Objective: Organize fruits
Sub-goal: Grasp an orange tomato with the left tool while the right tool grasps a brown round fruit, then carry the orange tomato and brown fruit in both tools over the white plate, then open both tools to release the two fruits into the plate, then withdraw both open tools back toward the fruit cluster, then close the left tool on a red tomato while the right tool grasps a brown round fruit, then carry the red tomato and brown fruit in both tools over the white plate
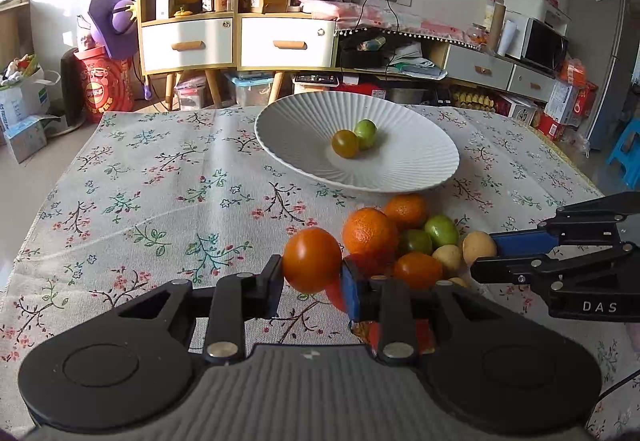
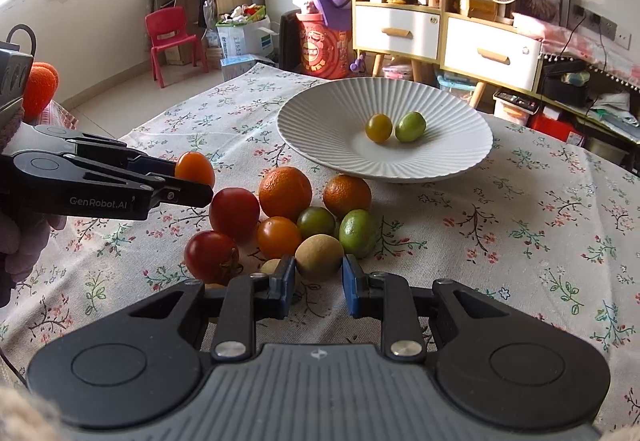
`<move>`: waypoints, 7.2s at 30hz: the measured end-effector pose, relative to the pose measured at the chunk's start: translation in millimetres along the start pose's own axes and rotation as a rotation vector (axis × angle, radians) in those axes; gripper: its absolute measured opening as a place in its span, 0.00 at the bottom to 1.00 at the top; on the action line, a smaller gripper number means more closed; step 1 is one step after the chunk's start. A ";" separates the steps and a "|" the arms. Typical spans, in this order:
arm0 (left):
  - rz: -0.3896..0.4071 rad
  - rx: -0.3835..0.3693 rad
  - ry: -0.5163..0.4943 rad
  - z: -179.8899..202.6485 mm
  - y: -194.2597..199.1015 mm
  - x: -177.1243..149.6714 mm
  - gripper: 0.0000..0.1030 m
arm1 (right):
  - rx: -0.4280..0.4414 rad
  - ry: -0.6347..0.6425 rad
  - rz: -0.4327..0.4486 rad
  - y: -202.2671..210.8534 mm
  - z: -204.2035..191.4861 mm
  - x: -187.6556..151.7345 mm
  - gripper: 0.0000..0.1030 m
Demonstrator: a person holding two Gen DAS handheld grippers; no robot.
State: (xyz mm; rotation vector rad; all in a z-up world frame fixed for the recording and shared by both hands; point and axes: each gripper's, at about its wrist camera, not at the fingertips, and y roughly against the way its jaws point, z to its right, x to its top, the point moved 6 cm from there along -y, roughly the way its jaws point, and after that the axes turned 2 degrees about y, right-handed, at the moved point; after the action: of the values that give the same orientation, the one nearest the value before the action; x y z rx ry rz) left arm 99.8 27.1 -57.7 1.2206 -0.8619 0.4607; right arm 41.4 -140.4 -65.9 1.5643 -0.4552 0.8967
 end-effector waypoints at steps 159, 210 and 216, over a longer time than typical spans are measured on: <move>-0.179 -0.064 0.089 17.5 -4.8 -27.2 0.32 | 0.079 0.075 -0.078 -5.5 -36.5 -29.9 0.66; -0.034 -0.054 0.121 14.3 -6.4 29.1 0.32 | 0.023 -0.031 0.101 6.2 9.1 32.3 0.22; -0.009 -0.046 0.077 14.8 -25.2 49.0 0.32 | -0.033 -0.046 0.110 -6.6 33.8 44.8 0.22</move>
State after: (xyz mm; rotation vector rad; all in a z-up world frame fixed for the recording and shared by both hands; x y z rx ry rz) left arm 143.3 -1.1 -33.7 1.1572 -0.7968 0.4755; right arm 83.9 -162.6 -35.8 1.5438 -0.5911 0.9341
